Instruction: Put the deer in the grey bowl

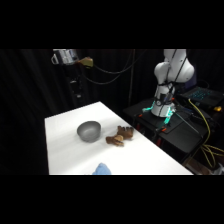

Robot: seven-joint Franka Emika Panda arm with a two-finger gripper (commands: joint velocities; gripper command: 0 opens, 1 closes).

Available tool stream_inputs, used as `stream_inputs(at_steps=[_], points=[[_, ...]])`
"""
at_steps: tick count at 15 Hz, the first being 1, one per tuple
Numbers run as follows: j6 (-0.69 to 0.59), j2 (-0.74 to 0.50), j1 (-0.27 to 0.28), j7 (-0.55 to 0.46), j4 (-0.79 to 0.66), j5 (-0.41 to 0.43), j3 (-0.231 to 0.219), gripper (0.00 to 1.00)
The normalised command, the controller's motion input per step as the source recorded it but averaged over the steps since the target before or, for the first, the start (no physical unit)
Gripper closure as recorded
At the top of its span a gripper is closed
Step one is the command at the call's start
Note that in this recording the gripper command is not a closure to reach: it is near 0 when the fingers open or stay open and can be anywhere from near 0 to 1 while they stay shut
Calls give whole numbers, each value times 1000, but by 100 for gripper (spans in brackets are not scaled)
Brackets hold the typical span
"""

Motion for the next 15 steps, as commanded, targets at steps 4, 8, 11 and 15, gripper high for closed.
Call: stream_inputs(at_steps=[4,8,11,15], points=[[98,-40,0,65,-91,1,1,0],[268,-303,-4,71,-464,14,-13,0],[306,-465,4,108,-659,-15,-25,0],[329,-570,22,158,-772,6,-6,0]])
